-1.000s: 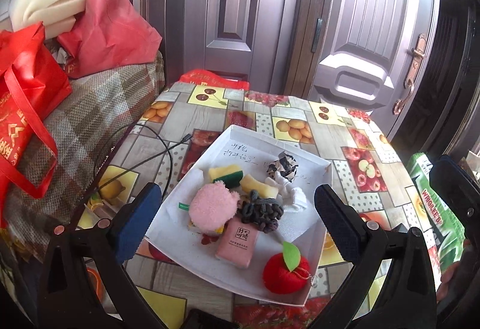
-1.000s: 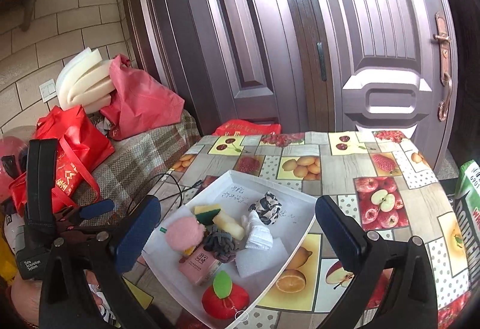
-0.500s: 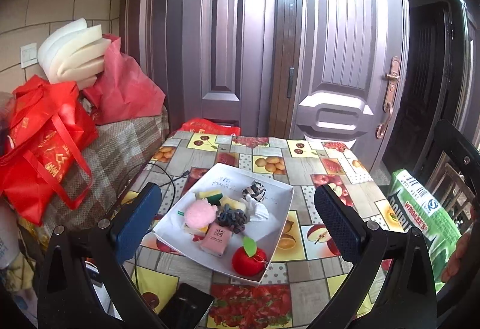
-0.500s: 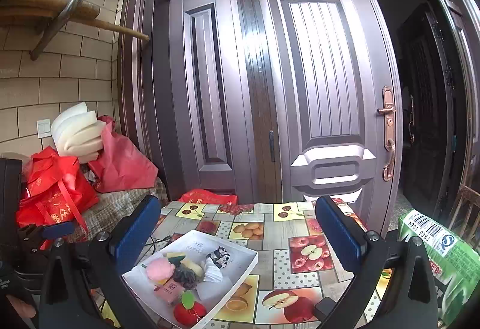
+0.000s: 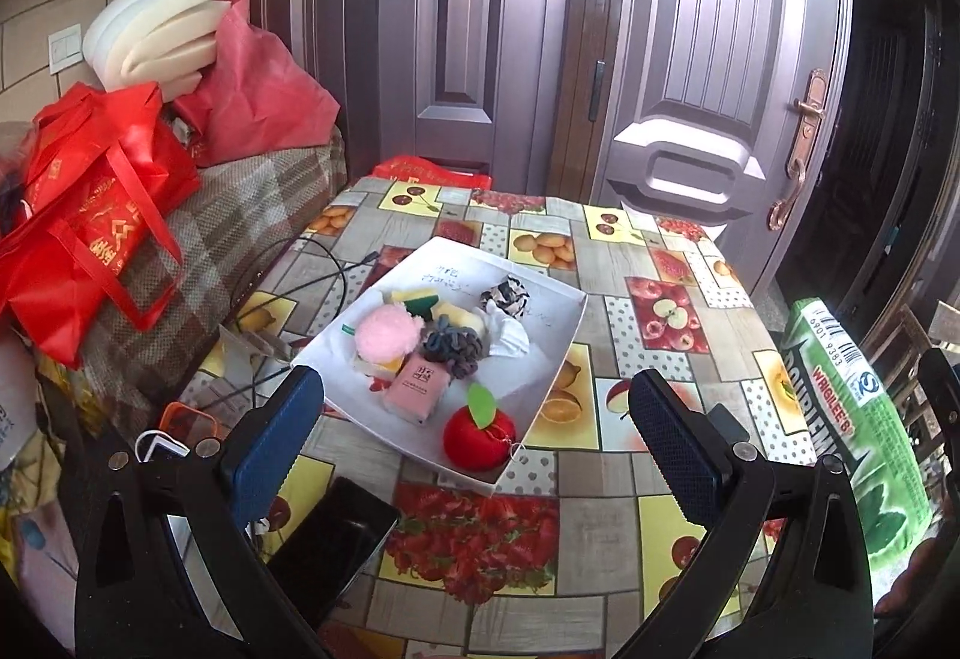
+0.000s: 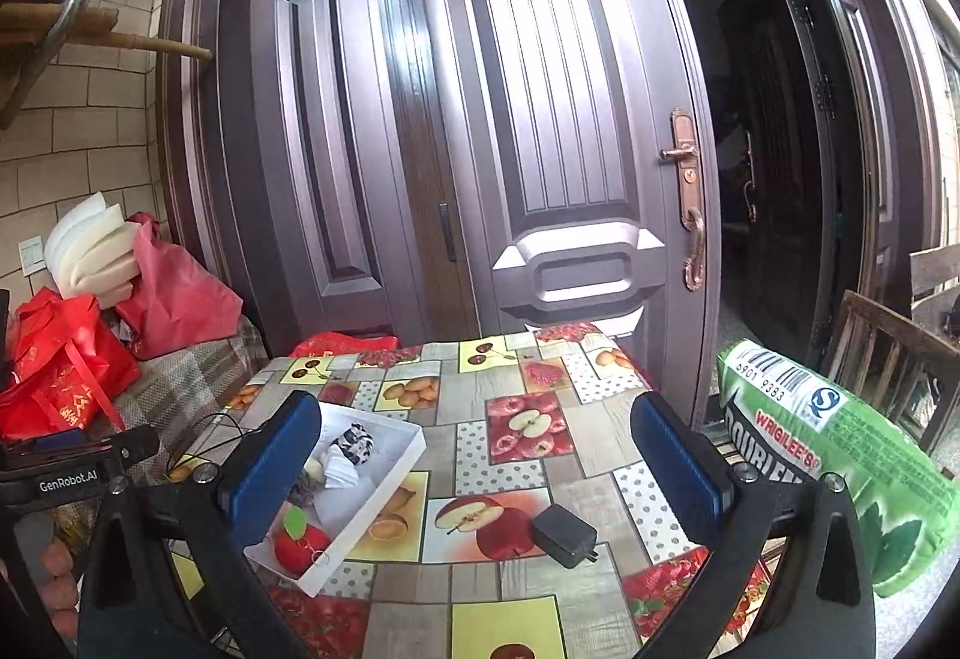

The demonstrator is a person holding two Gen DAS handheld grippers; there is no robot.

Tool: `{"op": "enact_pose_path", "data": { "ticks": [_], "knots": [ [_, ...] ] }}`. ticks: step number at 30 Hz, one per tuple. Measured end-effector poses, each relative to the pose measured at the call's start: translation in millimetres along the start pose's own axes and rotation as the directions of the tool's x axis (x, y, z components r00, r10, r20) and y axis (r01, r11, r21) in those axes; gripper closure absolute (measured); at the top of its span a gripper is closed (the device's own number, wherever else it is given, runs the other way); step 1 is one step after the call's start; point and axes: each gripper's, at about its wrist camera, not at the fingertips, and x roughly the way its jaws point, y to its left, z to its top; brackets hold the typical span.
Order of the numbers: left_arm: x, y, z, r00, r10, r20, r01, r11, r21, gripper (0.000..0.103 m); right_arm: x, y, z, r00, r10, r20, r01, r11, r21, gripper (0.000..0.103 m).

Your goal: Organize soft objects

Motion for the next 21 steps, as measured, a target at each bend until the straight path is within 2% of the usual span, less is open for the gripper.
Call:
{"op": "enact_pose_path", "data": {
  "ticks": [4,8,14,21],
  "knots": [
    [11,-11,-8,0.998,0.065,0.002,-0.065,0.996,0.063,0.0,-4,-14,-4,0.997,-0.071,0.01,0.07,0.997,0.027,0.0],
    [18,-15,-10,0.999,0.05,-0.013,-0.049,0.996,0.079,0.0,-3,-18,-4,0.997,-0.079,-0.009,0.08,0.996,0.037,0.0],
    [21,-19,-10,0.998,0.066,0.003,-0.066,0.993,0.103,0.0,0,-14,-7,0.997,-0.074,-0.008,0.074,0.997,0.005,0.0],
    [30,-25,-12,0.999,0.046,-0.028,-0.043,0.993,0.112,0.0,3,-24,-9,0.996,-0.088,-0.031,0.089,0.996,0.019,0.0]
  ]
}}
